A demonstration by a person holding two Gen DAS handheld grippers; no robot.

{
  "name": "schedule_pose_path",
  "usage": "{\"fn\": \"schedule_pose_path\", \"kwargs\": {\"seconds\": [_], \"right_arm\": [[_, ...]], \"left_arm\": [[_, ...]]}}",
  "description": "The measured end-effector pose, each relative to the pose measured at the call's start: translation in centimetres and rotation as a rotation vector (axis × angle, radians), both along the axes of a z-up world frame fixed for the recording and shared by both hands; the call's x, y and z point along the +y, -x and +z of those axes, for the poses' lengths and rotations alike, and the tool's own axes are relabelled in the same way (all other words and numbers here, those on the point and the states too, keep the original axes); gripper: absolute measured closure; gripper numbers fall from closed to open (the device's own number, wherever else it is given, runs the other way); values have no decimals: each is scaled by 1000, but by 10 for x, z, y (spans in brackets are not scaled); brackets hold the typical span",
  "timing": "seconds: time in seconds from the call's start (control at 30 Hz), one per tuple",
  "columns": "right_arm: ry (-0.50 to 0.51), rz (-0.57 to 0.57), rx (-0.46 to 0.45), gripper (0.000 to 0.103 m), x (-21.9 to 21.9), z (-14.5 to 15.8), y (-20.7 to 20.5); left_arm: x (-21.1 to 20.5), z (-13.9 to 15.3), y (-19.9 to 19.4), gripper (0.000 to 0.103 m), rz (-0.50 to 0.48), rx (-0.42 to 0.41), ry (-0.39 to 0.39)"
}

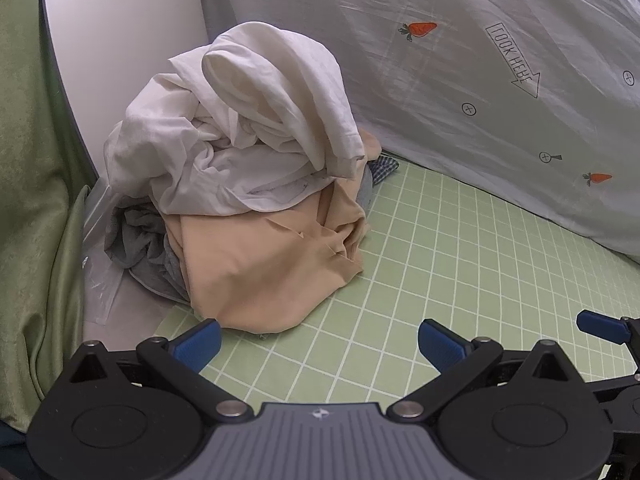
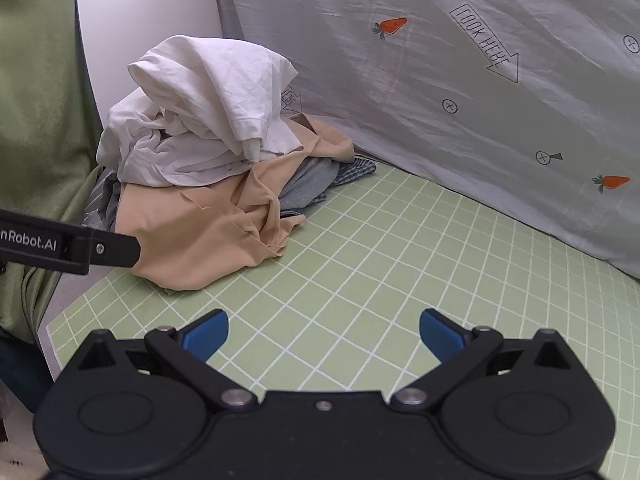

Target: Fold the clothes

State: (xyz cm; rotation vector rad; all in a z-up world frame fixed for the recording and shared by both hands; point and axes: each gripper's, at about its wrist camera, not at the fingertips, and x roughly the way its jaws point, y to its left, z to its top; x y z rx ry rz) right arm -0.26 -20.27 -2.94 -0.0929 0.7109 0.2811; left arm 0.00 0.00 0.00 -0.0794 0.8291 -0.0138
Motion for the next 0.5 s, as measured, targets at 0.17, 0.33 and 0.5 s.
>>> {"fn": "schedule_pose_path", "kwargs": {"seconds": [0.17, 0.33, 0.5], "right_arm": [[-34, -23, 20, 0, -5, -2, -5], [-36, -36, 21, 0, -6, -8, -3], [-41, -35, 35, 0, -7, -10, -6]], "left_arm": [[-1, -2, 2, 0, -12, -3, -26], [-4, -4, 0, 0, -16, 5, -47], [-5, -5, -4, 0, -17, 16, -53]]}}
